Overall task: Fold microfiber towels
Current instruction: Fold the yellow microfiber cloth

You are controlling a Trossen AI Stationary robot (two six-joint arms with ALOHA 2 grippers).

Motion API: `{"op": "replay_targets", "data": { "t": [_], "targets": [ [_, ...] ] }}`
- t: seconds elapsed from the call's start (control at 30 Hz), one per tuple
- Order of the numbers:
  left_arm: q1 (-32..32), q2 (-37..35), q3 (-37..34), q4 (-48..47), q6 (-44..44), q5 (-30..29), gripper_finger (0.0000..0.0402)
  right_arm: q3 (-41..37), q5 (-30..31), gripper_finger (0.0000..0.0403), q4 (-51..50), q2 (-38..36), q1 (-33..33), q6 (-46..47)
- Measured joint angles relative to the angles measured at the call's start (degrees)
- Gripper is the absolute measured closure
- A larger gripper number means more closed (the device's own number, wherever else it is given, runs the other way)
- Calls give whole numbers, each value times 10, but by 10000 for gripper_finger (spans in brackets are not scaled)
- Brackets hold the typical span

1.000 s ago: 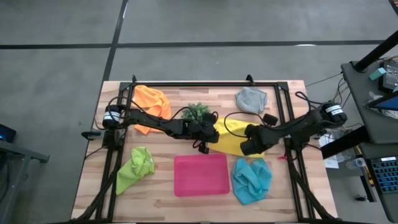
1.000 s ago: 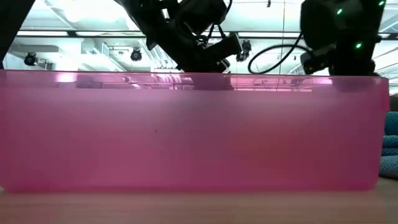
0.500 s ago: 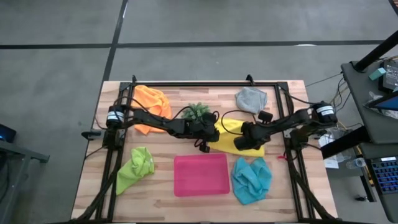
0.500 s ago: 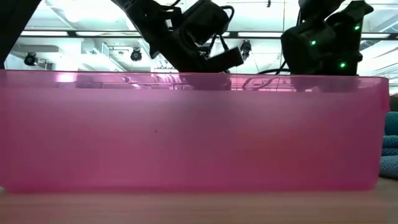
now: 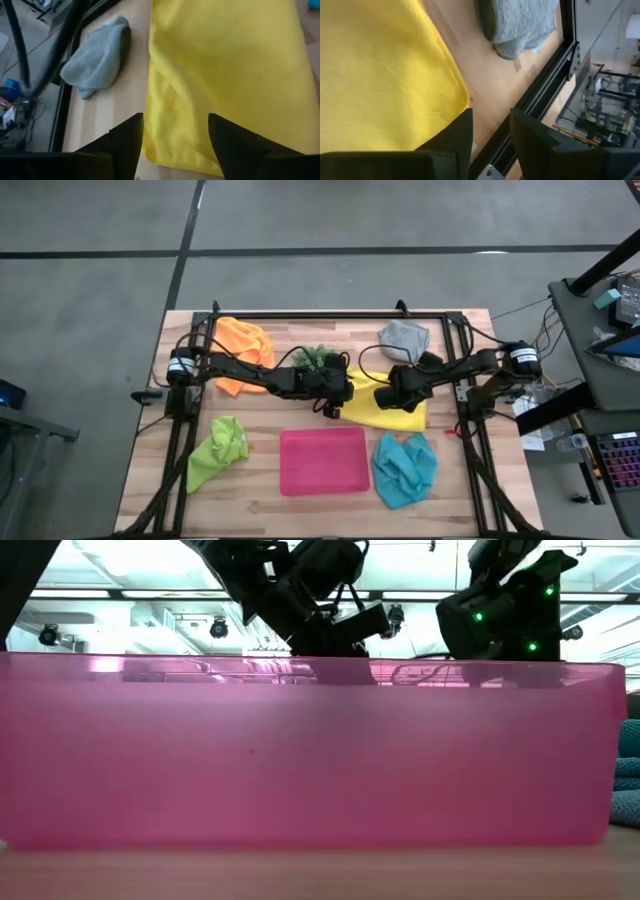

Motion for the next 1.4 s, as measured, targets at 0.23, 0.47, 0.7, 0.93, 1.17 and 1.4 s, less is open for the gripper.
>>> {"op": "replay_targets", "data": {
  "t": [0.23,0.47,0.7,0.93,1.17,1.4],
  "targets": [
    [-2,-41,-1,-59,4,-2,190,51,2,289,38,-8,0,-29],
    [-17,-118,-22,-134,0,-2,190,54,3,332,272,-21,-3,-170],
    [-47,-225,-97,-127,-13,-1,190,48,-1,389,487,-22,-38,-277],
    [-56,-323,-181,-82,-31,-3,190,30,-45,394,556,-22,-60,-270],
    [-56,-400,-231,-42,-14,-11,190,-24,-85,394,627,-5,-51,-195],
    [-57,-450,-287,-40,-34,-11,190,-40,-132,394,631,10,-24,-137]
  ]
}}
